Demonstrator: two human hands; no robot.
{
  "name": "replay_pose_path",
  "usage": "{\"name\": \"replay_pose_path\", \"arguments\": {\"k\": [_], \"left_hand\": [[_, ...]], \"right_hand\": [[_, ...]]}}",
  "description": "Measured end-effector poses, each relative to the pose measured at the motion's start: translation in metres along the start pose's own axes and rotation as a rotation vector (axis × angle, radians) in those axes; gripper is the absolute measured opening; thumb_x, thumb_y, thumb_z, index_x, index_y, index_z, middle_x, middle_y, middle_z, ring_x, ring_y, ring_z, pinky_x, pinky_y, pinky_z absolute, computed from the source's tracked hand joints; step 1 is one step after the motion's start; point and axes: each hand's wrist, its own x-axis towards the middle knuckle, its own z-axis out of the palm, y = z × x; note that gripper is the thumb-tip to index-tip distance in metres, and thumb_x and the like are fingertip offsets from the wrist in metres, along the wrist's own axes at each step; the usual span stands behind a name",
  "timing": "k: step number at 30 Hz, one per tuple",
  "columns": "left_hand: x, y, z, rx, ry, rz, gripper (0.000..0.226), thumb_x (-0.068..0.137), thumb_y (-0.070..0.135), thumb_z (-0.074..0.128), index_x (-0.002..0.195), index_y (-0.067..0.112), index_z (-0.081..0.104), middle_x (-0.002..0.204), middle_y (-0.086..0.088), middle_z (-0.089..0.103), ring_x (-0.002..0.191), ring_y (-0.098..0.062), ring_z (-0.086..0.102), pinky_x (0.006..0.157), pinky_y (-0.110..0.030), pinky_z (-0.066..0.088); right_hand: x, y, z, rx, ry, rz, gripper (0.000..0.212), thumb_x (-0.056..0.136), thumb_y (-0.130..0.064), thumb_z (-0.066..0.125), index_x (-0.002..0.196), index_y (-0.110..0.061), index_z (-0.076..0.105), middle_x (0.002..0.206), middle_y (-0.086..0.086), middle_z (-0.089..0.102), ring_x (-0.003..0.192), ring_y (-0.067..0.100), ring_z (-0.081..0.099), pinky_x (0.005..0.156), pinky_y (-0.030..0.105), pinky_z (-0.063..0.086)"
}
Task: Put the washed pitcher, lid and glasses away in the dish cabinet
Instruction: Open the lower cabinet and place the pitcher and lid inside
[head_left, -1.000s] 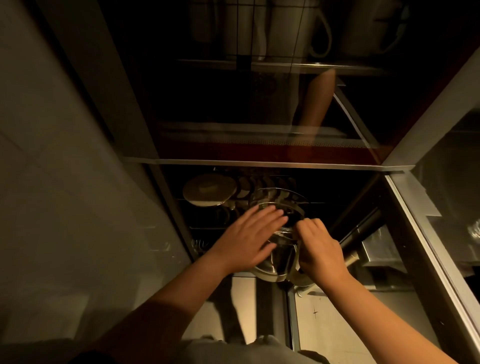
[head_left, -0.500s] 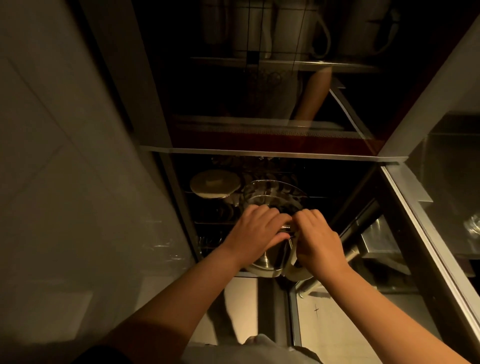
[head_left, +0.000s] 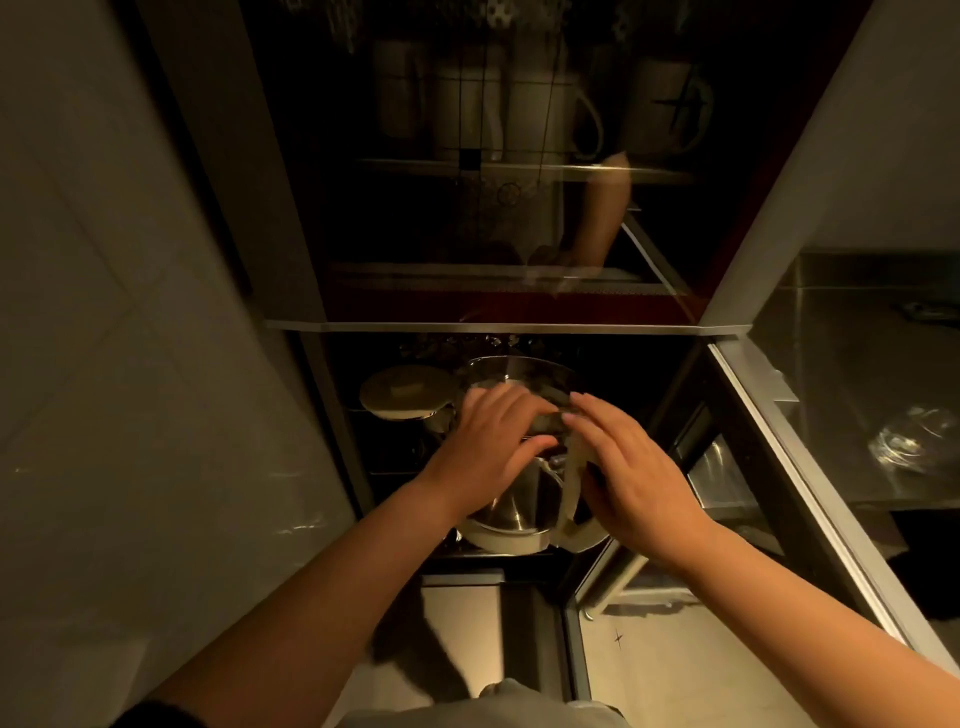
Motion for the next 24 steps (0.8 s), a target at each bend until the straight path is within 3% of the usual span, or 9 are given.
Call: {"name": "replay_pose_path", "arguments": {"k": [2,6,12,15,19,24], "left_hand": [[0.003,0.000,-0.008,-0.064,0.008,-0.051,0.028,0.091,0.030,0.058,0.115,0.016,0.057,0.109,0.002,0.059,0.105,-0.008,0.043,0.088,-0.017,0.018],[0.008,0.001,-0.023,-0.058,-0.006,-0.013,0.026,0.089,0.027,0.062,0.113,0.015,0.058,0.104,0.004,0.058,0.098,-0.003,0.041,0.086,-0.018,0.019],[0.009,-0.002,-0.032,-0.063,-0.066,0.010,0.024,0.090,0.029,0.061,0.112,0.020,0.057,0.098,0.022,0.042,0.091,0.010,0.030,0.088,-0.008,0.016],[0.009,-0.004,-0.037,-0.093,-0.090,0.011,0.022,0.090,0.029,0.060,0.110,0.020,0.057,0.089,0.027,0.038,0.088,0.012,0.029,0.091,-0.007,0.016],[0.012,-0.009,-0.043,-0.084,-0.100,0.016,0.022,0.091,0.030,0.060,0.111,0.021,0.057,0.086,0.033,0.035,0.086,0.012,0.027,0.089,-0.007,0.017],[0.018,-0.015,-0.048,-0.001,-0.082,0.031,0.029,0.090,0.033,0.059,0.117,0.022,0.056,0.098,0.019,0.045,0.093,0.006,0.032,0.093,-0.020,0.022]], "right_hand": [[-0.004,0.005,-0.006,-0.055,-0.053,-0.216,0.058,0.081,-0.020,0.064,0.134,-0.010,0.041,0.145,0.011,0.036,0.137,0.024,0.031,0.113,0.040,0.027],[-0.002,0.015,-0.016,-0.220,-0.220,-0.516,0.036,0.090,-0.042,0.053,0.113,-0.017,0.065,0.130,0.006,0.057,0.130,0.022,0.040,0.116,0.043,0.017],[0.005,0.024,-0.018,-0.303,-0.292,-0.759,0.029,0.084,-0.043,0.063,0.104,-0.021,0.069,0.118,0.002,0.064,0.120,0.022,0.048,0.113,0.046,0.021],[0.010,0.020,-0.019,-0.337,-0.277,-0.845,0.023,0.080,-0.036,0.069,0.099,-0.023,0.070,0.106,-0.002,0.066,0.109,0.019,0.051,0.113,0.045,0.019],[0.019,0.013,-0.019,-0.371,-0.278,-0.875,0.023,0.078,-0.040,0.071,0.093,-0.023,0.070,0.092,-0.005,0.065,0.094,0.017,0.050,0.102,0.039,0.029],[0.027,0.007,-0.021,-0.366,-0.278,-0.828,0.027,0.079,-0.043,0.069,0.096,-0.022,0.068,0.095,-0.004,0.066,0.092,0.017,0.060,0.097,0.035,0.033]]}}
